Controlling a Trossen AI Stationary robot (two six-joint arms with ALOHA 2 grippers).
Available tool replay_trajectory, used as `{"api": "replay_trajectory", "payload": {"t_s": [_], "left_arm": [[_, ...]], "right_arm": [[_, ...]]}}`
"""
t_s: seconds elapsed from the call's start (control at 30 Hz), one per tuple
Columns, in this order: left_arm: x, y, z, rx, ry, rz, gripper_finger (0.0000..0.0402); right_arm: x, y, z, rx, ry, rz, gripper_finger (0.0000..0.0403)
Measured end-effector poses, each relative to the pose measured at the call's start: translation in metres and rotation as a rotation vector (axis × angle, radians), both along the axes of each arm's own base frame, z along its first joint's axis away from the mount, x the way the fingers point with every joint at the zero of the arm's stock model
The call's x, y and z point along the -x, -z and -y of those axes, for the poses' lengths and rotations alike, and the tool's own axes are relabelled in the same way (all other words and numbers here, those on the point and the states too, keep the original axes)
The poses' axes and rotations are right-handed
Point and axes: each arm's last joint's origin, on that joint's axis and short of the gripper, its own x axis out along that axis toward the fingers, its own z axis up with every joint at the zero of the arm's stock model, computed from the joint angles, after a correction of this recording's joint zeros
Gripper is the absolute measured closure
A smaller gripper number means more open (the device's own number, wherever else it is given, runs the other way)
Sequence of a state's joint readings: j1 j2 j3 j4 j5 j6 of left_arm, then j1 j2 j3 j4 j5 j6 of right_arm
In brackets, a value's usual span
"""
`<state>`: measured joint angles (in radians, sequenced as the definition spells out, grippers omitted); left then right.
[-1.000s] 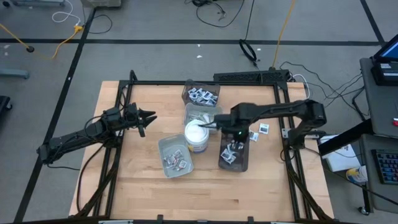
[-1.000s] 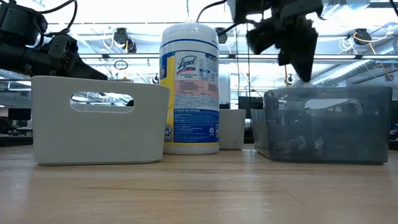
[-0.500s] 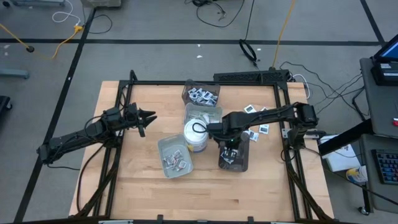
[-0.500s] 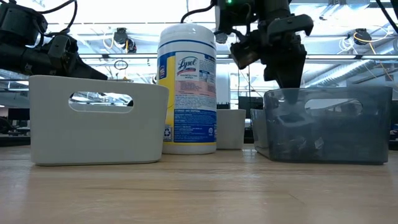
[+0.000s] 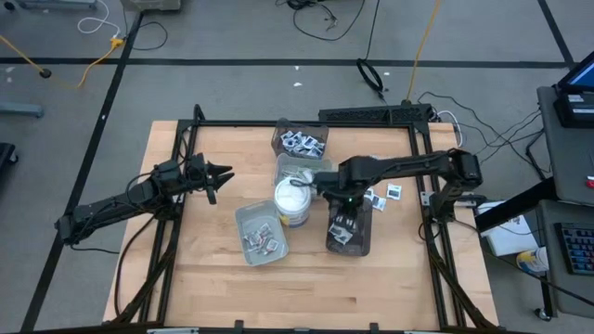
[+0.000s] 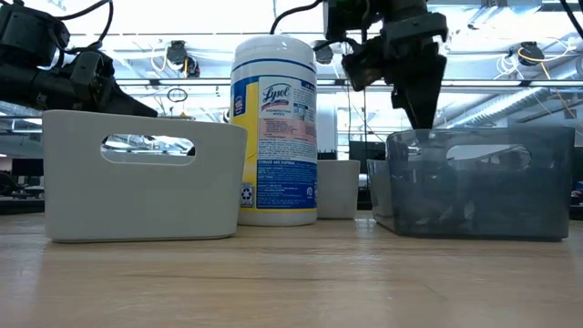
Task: Pick & Place First Aid Supplies
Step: Put the towelette pack into the bottom transparent black bin
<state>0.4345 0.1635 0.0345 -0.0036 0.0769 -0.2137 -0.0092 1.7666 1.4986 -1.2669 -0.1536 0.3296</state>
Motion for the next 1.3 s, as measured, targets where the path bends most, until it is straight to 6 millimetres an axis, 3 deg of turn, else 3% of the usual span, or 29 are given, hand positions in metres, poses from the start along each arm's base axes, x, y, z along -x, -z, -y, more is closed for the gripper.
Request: {"api": "replay_trajectory", "payload": {"t_s": [0.2,0.53,0.7,0.9,1.3], "left_arm": [[0.000,0.000,0.000,0.000,0.000,0.000,0.0273],[0.000,0.000,0.000,0.000,0.000,0.000,0.0273],[0.000,0.000,0.000,0.000,0.000,0.000,0.0273],[0.000,0.000,0.000,0.000,0.000,0.000,0.0273],[0.000,0.000,0.000,0.000,0.000,0.000,0.0273]], "right_arm": [[0.011,-0.017,0.017,0.030,0.156,0.027,0.0248],[0.016,-0.016,0.045,0.031,0.277,0.016,0.0264],[0.038,-0.008,0.060,0.041,0.341,0.005,0.0264],[0.072,-0.003,0.075,0.185,0.477,-0.042,0.0258],[0.137,0.019,0.090,0.178,0.739,-0.131,0.0198]]}}
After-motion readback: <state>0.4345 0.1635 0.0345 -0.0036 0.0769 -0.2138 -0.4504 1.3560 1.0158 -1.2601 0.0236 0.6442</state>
